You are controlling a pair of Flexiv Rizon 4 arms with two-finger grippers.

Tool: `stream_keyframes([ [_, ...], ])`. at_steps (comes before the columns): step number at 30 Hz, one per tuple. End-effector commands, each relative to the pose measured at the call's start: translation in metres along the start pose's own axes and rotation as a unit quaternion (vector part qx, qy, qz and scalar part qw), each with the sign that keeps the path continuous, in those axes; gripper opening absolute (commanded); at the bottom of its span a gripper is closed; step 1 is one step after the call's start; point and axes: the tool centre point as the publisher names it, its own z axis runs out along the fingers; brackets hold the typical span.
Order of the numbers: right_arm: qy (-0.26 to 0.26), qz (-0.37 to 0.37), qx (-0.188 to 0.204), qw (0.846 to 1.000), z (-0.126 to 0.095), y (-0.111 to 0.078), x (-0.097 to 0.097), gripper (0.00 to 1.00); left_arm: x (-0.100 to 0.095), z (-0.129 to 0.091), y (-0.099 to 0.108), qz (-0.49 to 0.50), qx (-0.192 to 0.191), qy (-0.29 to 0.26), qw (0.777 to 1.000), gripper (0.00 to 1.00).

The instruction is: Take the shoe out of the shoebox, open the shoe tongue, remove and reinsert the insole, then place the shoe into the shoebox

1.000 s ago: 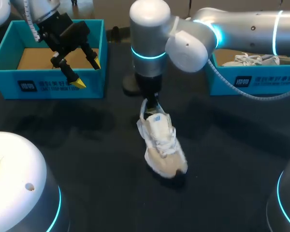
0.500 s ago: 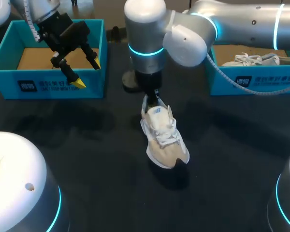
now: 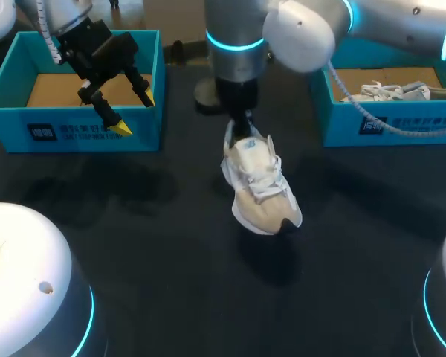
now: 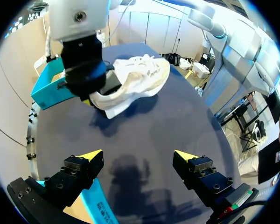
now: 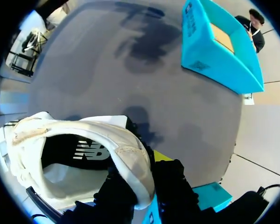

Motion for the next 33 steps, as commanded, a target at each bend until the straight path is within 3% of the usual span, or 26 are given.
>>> stream_keyframes([
  [1,-0.005,0.001,0.001,1.000,-0.031,-0.017,-0.007,0.00,0.001,0.000,0.000,0.000,-0.001,-0.001,1.000,1.00],
  [10,-0.023,0.016,-0.015,1.000,-0.068,-0.051,-0.032,0.00,0.001,0.000,0.000,0.000,-0.001,-0.001,1.000,1.00],
  [28,-0.057,0.008,-0.030,0.998,-0.109,-0.093,-0.067,0.00,0.001,0.000,0.000,0.000,-0.001,-0.001,1.000,1.00],
  [33,-0.073,0.008,-0.011,0.997,-0.116,-0.104,-0.077,0.00,0.001,0.000,0.000,0.000,-0.001,-0.001,1.000,1.00],
])
